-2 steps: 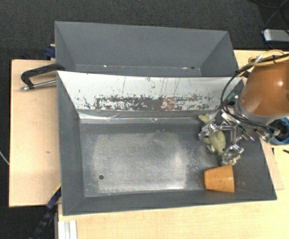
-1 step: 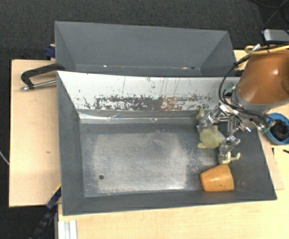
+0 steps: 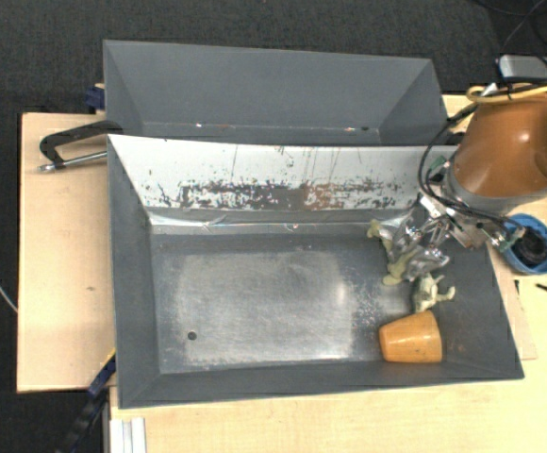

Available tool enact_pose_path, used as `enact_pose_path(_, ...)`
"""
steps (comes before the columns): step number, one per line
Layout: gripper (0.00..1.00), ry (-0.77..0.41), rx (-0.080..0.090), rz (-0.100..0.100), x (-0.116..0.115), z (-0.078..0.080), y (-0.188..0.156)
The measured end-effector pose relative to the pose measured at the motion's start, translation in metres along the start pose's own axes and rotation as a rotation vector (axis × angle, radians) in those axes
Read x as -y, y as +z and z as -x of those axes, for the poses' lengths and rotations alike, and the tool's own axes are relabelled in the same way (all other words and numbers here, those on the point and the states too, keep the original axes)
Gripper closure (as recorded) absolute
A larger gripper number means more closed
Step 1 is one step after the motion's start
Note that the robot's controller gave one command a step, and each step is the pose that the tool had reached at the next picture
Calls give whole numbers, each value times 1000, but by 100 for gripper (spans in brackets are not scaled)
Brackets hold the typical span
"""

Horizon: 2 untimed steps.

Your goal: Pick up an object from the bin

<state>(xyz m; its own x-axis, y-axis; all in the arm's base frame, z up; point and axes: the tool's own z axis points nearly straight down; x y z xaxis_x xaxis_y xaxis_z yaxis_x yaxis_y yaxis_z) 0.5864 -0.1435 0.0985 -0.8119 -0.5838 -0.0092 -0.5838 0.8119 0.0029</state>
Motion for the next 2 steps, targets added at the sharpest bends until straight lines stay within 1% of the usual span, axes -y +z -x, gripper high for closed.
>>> enact_pose_path(1, 100, -224, 1, -12, -22, 3, -155)
enact_pose_path(2, 100, -223, 0, -7, -87, 25, -197)
